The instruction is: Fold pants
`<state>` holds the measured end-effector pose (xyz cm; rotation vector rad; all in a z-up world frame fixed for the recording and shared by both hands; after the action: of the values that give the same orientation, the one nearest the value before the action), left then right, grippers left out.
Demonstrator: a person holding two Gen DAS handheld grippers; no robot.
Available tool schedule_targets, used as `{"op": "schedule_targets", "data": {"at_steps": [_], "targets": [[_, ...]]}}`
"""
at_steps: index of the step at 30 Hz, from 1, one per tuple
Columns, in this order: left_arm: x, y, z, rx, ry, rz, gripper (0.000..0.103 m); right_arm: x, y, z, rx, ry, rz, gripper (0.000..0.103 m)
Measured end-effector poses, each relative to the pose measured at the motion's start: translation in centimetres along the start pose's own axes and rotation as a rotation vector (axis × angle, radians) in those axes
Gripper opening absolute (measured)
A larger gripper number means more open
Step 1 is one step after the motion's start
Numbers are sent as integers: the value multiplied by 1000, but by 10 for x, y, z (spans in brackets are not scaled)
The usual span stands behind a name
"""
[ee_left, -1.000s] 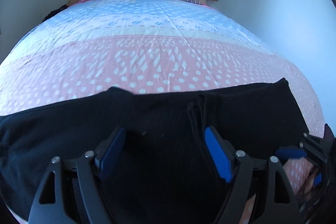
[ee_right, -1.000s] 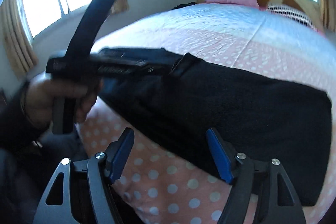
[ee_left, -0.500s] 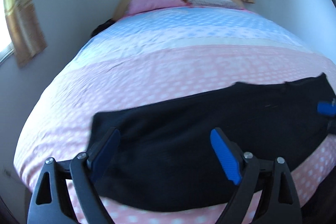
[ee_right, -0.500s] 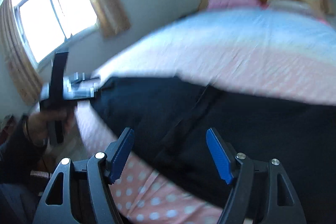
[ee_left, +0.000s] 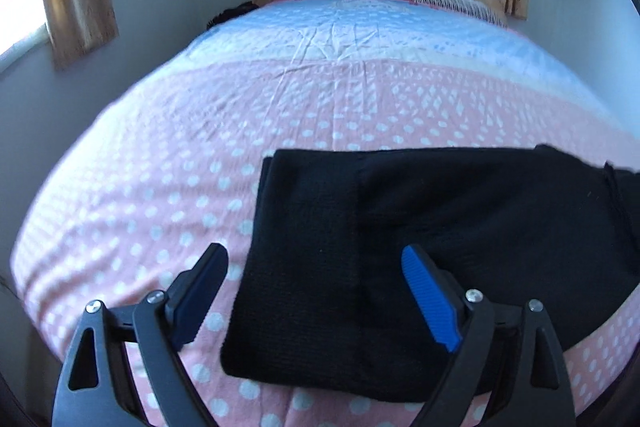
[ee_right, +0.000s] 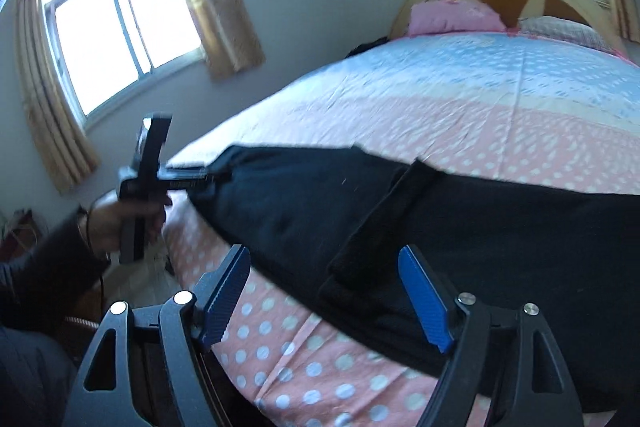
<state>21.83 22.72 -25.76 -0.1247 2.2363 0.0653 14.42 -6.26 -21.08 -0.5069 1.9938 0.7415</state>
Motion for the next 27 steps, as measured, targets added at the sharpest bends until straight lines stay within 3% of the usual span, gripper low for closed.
{"op": "schedule_targets", "data": {"at_steps": [2, 4, 5, 6, 8, 10, 13, 22, 27], "targets": [[4, 3, 2, 60, 17, -76, 91, -5, -6, -6, 6, -23, 31, 78], [4, 3, 0, 90, 9, -87, 89, -9, -14, -10, 22, -38, 51, 78], [4, 1, -1, 100, 8, -71, 85, -10, -18, -12, 33, -46, 63, 78], [4, -2, -3, 121, 5, -70, 75, -10, -21, -13, 38, -51, 74, 78], [4, -3, -4, 133, 5, -84, 72, -11, -28, -14, 50, -59, 99, 78], [3, -2, -6, 150, 6, -94, 50, -12, -34, -16, 61, -69, 113, 78], [-1, 0, -10, 207, 25, -148, 26, -17, -39, -21, 75, -90, 121, 78], [-36, -17, -46, 283, -29, -214, 25, -37, -60, -45, 164, -137, 125, 78], [-73, -72, -90, 401, -118, -164, 24, -54, -78, -75, 254, -172, 115, 78]]}}
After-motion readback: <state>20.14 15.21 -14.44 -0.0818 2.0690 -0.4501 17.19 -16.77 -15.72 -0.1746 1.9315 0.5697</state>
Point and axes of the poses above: each gripper's, at about its wrist camera, not at the fingertips, and z roughly the way its jaws point, y to its left, x to its underside, the point moved 10 cm from there along z, roughly the way its jaws point, and after that the axes turned 9 degrees about -y, right-handed, at the moved point
